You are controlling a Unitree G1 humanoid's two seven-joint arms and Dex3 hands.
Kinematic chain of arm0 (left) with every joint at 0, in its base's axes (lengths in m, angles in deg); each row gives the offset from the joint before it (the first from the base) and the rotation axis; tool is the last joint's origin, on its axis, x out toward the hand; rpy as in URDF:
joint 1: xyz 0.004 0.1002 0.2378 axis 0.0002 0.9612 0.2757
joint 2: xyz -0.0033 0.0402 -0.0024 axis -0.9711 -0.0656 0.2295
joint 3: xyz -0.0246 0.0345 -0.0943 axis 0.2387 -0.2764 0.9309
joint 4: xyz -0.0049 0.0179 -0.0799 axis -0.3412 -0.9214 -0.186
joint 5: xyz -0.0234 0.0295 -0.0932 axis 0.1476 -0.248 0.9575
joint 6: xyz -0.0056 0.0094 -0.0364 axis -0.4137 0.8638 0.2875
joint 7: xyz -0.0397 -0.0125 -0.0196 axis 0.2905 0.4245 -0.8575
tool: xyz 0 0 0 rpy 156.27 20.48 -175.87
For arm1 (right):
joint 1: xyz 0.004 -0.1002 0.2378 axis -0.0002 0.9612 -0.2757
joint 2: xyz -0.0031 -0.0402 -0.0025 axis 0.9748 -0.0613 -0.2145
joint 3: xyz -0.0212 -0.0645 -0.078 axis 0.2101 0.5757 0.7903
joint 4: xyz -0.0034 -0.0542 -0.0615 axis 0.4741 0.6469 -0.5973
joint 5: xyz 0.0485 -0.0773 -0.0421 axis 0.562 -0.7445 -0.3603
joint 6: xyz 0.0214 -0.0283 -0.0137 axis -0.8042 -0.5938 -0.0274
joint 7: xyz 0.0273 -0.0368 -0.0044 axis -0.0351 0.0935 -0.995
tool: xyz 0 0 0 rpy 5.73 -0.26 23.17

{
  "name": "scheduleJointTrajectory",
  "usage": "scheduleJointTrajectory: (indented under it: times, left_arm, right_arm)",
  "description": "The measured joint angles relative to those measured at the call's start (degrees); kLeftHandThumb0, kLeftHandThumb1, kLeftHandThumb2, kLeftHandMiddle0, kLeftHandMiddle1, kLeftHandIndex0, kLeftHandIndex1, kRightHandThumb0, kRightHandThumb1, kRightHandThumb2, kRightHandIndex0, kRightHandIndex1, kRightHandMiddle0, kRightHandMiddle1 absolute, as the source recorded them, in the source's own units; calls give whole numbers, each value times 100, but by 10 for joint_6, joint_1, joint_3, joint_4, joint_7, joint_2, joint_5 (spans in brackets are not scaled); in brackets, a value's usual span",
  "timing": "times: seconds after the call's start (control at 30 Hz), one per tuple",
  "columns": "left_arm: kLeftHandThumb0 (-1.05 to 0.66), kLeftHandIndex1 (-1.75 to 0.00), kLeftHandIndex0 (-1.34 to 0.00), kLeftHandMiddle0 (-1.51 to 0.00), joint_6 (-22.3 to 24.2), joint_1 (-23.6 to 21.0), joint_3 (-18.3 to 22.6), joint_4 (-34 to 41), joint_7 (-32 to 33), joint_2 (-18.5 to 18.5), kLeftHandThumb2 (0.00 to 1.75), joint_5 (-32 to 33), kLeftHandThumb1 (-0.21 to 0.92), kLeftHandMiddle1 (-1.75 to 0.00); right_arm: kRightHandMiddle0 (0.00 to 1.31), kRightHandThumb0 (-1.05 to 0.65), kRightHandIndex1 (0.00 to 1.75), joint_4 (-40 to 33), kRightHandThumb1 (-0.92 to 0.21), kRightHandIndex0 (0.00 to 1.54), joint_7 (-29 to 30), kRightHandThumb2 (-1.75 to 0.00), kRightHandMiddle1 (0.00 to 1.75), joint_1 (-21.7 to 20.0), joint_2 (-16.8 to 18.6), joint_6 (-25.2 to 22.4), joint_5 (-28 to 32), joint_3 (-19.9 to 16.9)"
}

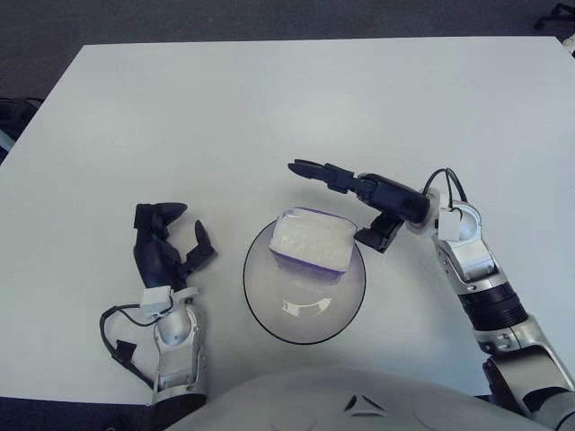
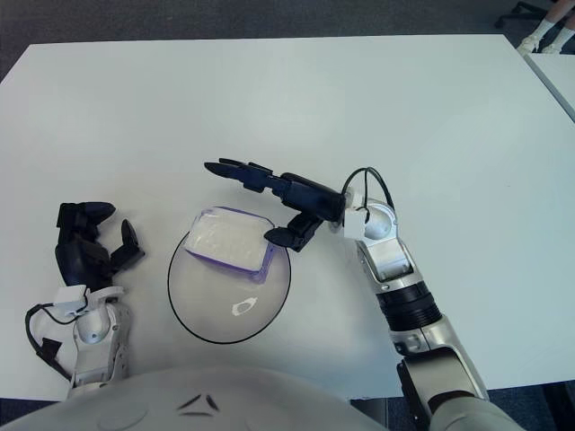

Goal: Put the tissue paper into the plate.

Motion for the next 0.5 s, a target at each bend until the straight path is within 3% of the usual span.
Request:
scheduleJointTrajectory:
  times: [0.2,0.27,0.33,0.5]
  left_arm:
    - [-1,-175,-44,-66,-3,-5,3,-5,-1,-1,122,4,34,-150]
    - [-1,-175,-44,-66,-3,-8,4,-8,-1,-1,122,4,34,-151]
    - [-1,-175,-44,-66,-3,-9,5,-10,-1,-1,122,4,34,-151]
    - [-1,-175,-44,-66,-8,-12,7,-12,-1,-2,123,4,33,-150]
  right_arm:
    - [0,-101,2,7,-92,4,55,-101,0,8,38,-13,25,-34]
    - [0,-94,34,-6,-92,3,86,-99,17,22,60,-44,48,-42]
    - [0,-90,50,-25,-92,1,122,-97,30,44,84,-79,75,-48]
    - [0,-79,71,-41,-92,0,197,-93,59,85,141,-104,81,-59]
